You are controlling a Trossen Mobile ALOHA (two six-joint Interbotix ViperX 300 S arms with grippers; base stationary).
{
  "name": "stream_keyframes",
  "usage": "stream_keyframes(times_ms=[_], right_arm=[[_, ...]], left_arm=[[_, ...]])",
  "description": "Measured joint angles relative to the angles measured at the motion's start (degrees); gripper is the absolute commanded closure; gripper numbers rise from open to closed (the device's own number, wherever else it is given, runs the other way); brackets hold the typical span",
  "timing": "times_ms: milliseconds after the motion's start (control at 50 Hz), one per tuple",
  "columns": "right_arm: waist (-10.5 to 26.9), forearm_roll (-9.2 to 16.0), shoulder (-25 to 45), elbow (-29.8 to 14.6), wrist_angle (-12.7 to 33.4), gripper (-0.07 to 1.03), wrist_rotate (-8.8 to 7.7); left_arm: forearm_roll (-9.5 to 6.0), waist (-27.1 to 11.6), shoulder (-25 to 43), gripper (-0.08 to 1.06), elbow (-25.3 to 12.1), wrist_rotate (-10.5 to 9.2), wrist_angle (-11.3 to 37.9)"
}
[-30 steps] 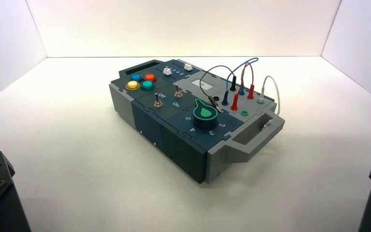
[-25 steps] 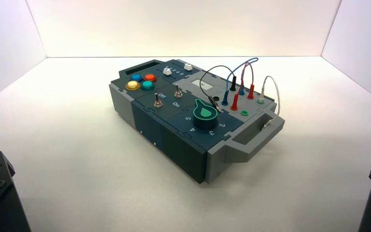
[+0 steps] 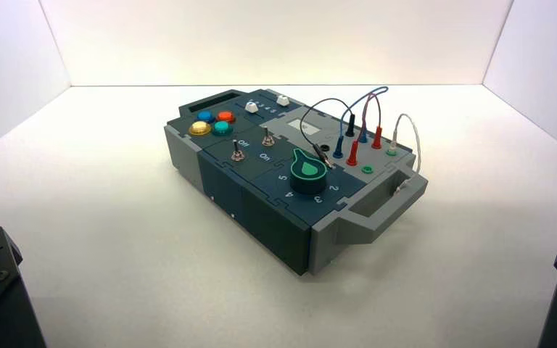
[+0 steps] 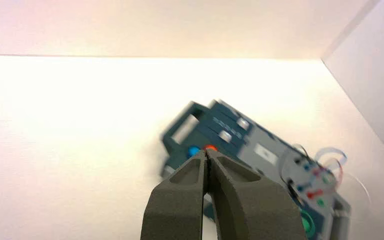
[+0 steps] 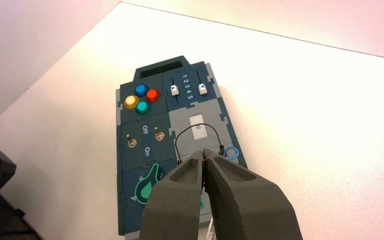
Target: Pull the blue wire.
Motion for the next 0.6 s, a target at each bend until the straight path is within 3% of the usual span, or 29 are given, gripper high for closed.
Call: stream_keyframes(times_ms=[220, 400, 600], right_arm=[[0.00, 0.00, 0.44, 0.00, -0.18, 0.98, 0.00], [0.00, 0.00, 0.53, 0.00, -0.18, 0.98, 0.00], [-0.35, -0.18, 0.09, 0.00, -0.18, 0.98, 0.00]], left_arm=[[-0.09, -11.60, 12.74, 1.01, -4.75, 0.00, -1.14], [-0.09, -18.90, 21.18, 0.99, -9.14, 0.35, 0.35], [-0.09, -23.91, 28.83, 0.81, -13.10, 0.70, 1.58]])
